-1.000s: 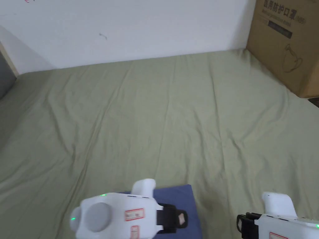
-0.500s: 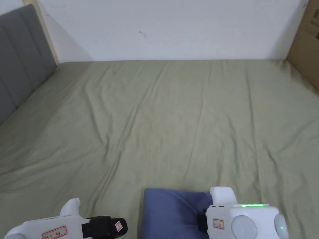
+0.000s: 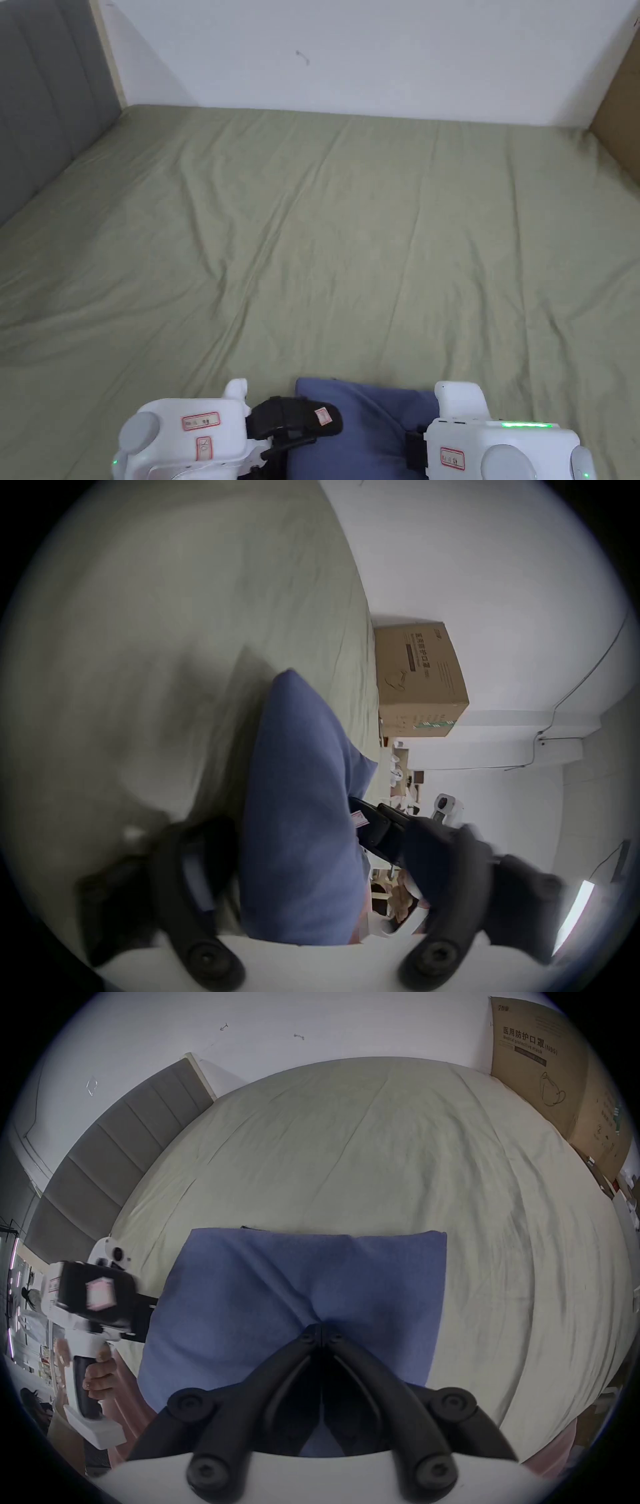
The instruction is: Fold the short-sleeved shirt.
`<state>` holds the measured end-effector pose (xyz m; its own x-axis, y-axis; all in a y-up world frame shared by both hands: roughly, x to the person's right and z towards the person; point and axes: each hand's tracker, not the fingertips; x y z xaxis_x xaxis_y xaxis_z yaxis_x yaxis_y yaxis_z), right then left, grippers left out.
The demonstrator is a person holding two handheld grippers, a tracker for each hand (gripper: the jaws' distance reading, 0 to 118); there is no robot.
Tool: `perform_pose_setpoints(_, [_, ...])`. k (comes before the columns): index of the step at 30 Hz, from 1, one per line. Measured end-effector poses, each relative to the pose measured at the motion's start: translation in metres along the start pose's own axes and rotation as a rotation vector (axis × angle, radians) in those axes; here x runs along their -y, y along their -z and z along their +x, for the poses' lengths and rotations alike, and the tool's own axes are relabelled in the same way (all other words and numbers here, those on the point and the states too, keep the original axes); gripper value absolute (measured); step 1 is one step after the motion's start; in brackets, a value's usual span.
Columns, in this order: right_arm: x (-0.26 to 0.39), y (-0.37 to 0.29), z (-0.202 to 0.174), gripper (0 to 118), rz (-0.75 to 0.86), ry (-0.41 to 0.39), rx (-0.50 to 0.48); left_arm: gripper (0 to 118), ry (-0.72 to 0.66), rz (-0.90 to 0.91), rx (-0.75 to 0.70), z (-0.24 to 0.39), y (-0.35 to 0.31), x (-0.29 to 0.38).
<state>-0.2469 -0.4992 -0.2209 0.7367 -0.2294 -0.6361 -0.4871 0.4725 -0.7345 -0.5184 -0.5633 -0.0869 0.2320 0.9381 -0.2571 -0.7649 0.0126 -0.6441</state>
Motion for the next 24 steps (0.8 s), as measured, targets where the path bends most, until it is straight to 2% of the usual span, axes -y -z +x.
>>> perform_pose_setpoints(1, [0.0, -0.001, 0.0, 0, 0.0, 0.005, 0.001, 28, -0.011, 0.006, -0.023, 0.0, 0.005, -0.001])
perform_pose_setpoints(2, [0.0, -0.002, -0.001, 0, 0.002, 0.009, 0.009, 28, -0.014, 0.007, -0.205, -0.005, 0.012, 0.0])
perform_pose_setpoints(4, [0.0, -0.006, -0.003, 0, 0.005, 0.016, 0.011, 27, -0.021, 0.026, -0.046, -0.019, 0.001, -0.005])
perform_pose_setpoints(6, [0.0, -0.011, -0.005, 0, 0.01, 0.012, 0.011, 27, -0.024, 0.012, -0.077, -0.025, -0.007, -0.004])
perform_pose_setpoints(8, [0.0, -0.018, -0.01, 0, 0.02, 0.008, 0.021, 27, 0.069, -0.012, -0.139, -0.018, 0.003, -0.005])
perform_pose_setpoints(10, [0.0, -0.026, -0.015, 0, 0.045, -0.001, 0.019, 27, 0.076, 0.0, -0.153, -0.018, 0.002, -0.006])
perform_pose_setpoints(11, [-0.001, -0.029, -0.017, 0, 0.053, 0.0, 0.02, 27, 0.124, 0.006, -0.166, 0.008, -0.019, -0.006])
perform_pose_setpoints(14, [-0.006, -0.036, -0.022, 0, 0.08, 0.009, 0.013, 27, 0.213, 0.043, -0.295, 0.009, -0.044, -0.023])
perform_pose_setpoints(15, [-0.007, -0.037, -0.023, 0, 0.086, 0.013, 0.013, 27, 0.22, 0.065, -0.342, 0.031, -0.1, -0.036])
perform_pose_setpoints(18, [-0.01, -0.037, -0.024, 0, 0.093, 0.013, 0.014, 27, 0.251, 0.134, -0.557, 0.038, -0.163, -0.068])
perform_pose_setpoints(22, [-0.008, -0.032, -0.022, 0, 0.079, 0.023, 0.025, 27, 0.313, 0.19, -0.925, 0.007, -0.238, -0.124])
perform_pose_setpoints(24, [-0.006, -0.03, -0.02, 0, 0.068, 0.038, 0.033, 27, 0.34, 0.229, -1.146, 0.014, -0.253, -0.116])
